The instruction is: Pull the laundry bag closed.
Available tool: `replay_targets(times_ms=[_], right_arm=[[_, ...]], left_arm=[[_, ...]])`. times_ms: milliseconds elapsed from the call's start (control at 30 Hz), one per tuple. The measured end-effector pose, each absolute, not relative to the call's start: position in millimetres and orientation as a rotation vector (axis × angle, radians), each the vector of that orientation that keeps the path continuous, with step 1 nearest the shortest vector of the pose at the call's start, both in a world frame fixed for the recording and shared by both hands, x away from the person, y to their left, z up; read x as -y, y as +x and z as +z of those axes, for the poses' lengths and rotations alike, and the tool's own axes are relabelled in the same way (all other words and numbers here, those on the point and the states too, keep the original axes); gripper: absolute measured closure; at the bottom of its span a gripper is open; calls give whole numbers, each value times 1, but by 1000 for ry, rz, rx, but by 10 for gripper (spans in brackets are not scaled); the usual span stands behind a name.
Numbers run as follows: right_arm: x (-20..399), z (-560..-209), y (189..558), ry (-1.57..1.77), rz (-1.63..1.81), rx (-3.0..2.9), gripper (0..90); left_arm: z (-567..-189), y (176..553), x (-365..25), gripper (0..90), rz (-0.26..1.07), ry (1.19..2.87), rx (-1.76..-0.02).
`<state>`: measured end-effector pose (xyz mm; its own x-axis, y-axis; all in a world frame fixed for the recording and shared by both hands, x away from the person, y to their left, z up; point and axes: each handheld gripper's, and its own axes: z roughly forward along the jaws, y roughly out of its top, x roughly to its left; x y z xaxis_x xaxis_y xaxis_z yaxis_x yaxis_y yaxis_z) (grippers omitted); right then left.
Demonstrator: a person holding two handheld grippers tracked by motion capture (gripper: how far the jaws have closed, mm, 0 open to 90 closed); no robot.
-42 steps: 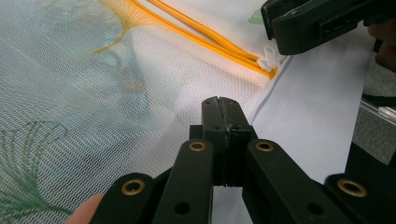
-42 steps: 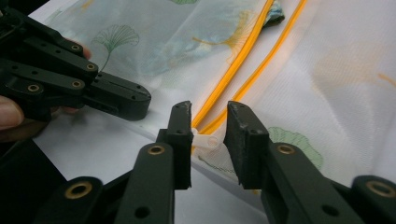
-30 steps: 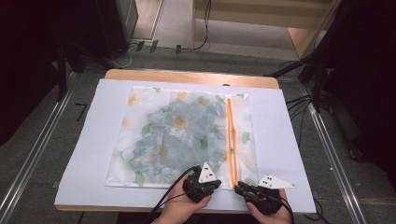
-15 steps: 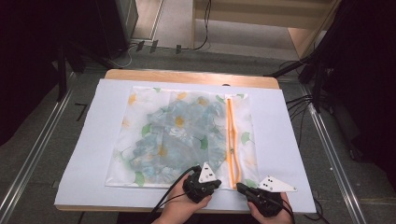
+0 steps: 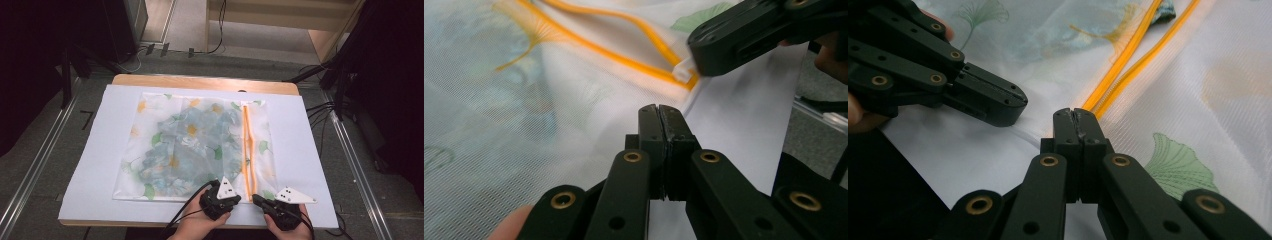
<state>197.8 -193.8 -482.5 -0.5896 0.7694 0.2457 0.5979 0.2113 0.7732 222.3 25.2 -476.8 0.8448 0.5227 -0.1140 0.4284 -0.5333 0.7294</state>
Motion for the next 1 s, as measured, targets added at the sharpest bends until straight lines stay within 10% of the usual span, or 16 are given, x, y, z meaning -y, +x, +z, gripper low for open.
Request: replay_targets(times_ms=[633,1000], right_arm=[[186,-476,204,1299,1247,-2317,900],[182,-477,209,1323,1200,-2330,900]], left_arm=[[-480,211,-1,900,288,2260,-655],[-478,223,-8,900,136,2220,-714]])
